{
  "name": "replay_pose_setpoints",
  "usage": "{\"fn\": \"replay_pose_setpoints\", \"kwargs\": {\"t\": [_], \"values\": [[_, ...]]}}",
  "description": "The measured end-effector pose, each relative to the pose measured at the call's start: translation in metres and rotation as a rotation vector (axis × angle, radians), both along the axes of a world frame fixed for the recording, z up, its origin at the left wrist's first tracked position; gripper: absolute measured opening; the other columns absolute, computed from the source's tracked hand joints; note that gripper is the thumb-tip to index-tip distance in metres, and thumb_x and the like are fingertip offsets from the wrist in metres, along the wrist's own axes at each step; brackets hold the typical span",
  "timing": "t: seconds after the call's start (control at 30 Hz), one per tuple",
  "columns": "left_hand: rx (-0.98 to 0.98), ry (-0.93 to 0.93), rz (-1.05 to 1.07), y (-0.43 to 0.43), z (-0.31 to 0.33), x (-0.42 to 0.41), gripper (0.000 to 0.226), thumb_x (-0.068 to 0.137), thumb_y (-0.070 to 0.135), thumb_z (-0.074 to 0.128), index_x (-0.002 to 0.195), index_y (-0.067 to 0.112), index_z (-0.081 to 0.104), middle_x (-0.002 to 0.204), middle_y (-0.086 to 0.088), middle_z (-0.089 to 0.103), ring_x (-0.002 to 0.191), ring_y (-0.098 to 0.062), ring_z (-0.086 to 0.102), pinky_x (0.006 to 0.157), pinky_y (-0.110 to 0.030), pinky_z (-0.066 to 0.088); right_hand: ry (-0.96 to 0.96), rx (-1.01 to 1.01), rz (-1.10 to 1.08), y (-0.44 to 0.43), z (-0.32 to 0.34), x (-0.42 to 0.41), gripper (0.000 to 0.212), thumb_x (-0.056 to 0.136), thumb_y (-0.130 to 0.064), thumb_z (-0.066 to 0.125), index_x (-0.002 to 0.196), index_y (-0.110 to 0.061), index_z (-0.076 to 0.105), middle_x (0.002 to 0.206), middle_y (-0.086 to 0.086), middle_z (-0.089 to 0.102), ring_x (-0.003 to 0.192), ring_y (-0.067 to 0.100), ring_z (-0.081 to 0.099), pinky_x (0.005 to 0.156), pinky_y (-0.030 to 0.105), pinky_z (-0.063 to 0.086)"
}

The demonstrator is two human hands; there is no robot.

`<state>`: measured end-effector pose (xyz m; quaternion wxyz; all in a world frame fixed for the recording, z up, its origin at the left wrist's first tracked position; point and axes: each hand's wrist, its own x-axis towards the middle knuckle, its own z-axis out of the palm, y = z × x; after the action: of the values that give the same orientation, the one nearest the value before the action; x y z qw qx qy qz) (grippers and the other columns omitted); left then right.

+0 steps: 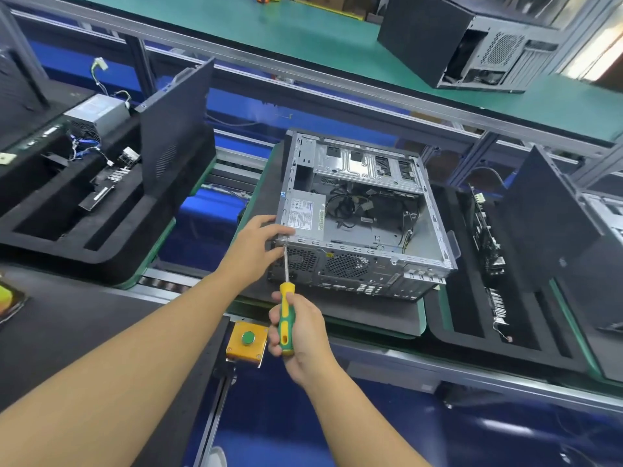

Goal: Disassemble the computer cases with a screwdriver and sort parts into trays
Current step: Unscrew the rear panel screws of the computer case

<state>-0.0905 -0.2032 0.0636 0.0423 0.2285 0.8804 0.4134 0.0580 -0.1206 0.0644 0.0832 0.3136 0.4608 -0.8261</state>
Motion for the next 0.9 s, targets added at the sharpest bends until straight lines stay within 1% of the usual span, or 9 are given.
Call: {"fn": "replay_pose_setpoints", "kwargs": {"t": [0.1,0.2,0.3,0.5,0.63,0.7,0.77,0.8,0.9], "values": [[-0.028,0.021,-0.010,-0.001,-0.002,0.001,0.044,0.089,0.008,0.071,0.125,0.031,0.065,0.145,0.002,0.044,0.126,-0.018,0.051,0.103,-0.034,0.049,0.031,-0.296,-0.088,-0.010,0.001,-0.002,0.026,0.101,-0.028,0.048,0.101,-0.008,0.064,0.065,0.003,0.051,0.041,0.014,0.041,0.035,0.021,0.030],[-0.057,0.054,-0.055,-0.004,-0.004,0.001,0.047,0.088,0.007,0.072,0.129,0.030,0.064,0.147,0.000,0.043,0.128,-0.020,0.050,0.103,-0.035,0.050,0.042,-0.247,-0.112,-0.020,-0.003,-0.005,0.025,0.104,-0.027,0.047,0.107,-0.006,0.061,0.068,0.004,0.055,0.043,0.016,0.045,0.038,0.022,0.034],[-0.090,0.076,-0.087,-0.005,-0.002,-0.002,0.045,0.089,0.008,0.071,0.129,0.027,0.064,0.147,-0.003,0.043,0.128,-0.022,0.050,0.103,-0.035,0.050,-0.013,0.088,-0.139,-0.028,-0.005,-0.008,0.023,0.104,-0.024,0.048,0.106,-0.005,0.060,0.069,0.002,0.061,0.045,0.015,0.049,0.042,0.025,0.040],[-0.123,0.029,-0.105,-0.006,0.002,-0.001,0.053,0.091,-0.003,0.059,0.134,0.028,0.060,0.152,-0.003,0.038,0.138,-0.022,0.040,0.106,-0.027,0.041,-0.169,0.924,-0.083,-0.028,-0.005,-0.008,0.018,0.094,-0.036,0.060,0.088,-0.027,0.045,0.078,-0.005,0.062,0.069,0.014,0.059,0.054,0.031,0.042],[-0.032,-0.117,0.001,-0.009,0.015,0.011,0.069,0.094,0.008,0.056,0.152,0.038,0.033,0.159,0.002,0.028,0.133,-0.011,0.043,0.103,-0.028,0.040,-0.170,0.652,-0.106,-0.027,0.000,-0.018,0.020,0.092,-0.030,0.062,0.089,-0.025,0.043,0.087,0.004,0.061,0.070,0.020,0.057,0.063,0.042,0.054],[0.134,-0.414,0.164,-0.012,0.020,0.023,0.071,0.094,0.028,0.062,0.155,0.034,0.026,0.150,-0.003,0.042,0.117,-0.013,0.057,0.091,-0.033,0.052,-0.173,0.595,-0.095,-0.028,0.003,-0.022,0.022,0.092,-0.028,0.063,0.093,-0.023,0.042,0.089,0.004,0.058,0.069,0.017,0.054,0.054,0.034,0.049],[0.063,-0.801,0.130,-0.014,0.027,0.035,0.071,0.086,0.056,0.067,0.142,0.016,0.049,0.124,-0.006,0.065,0.102,-0.022,0.069,0.077,-0.033,0.059,-0.174,0.587,-0.088,-0.028,0.006,-0.025,0.024,0.090,-0.029,0.063,0.096,-0.020,0.041,0.090,0.003,0.057,0.071,0.016,0.055,0.055,0.032,0.046],[-0.022,-0.895,0.056,-0.014,0.028,0.039,0.071,0.081,0.065,0.068,0.127,0.011,0.062,0.110,-0.007,0.072,0.097,-0.023,0.071,0.081,-0.036,0.060,-0.177,0.587,-0.079,-0.028,0.008,-0.025,0.026,0.089,-0.029,0.062,0.098,-0.019,0.040,0.092,0.003,0.058,0.074,0.015,0.056,0.057,0.031,0.046],[-0.104,-0.857,-0.015,-0.013,0.027,0.040,0.055,0.076,0.058,0.076,0.097,0.007,0.074,0.089,-0.007,0.072,0.088,-0.025,0.068,0.091,-0.041,0.057,-0.136,0.590,-0.040,-0.029,0.014,-0.016,0.025,0.088,-0.025,0.058,0.099,-0.022,0.036,0.097,0.002,0.057,0.080,0.012,0.058,0.058,0.029,0.046]]}}
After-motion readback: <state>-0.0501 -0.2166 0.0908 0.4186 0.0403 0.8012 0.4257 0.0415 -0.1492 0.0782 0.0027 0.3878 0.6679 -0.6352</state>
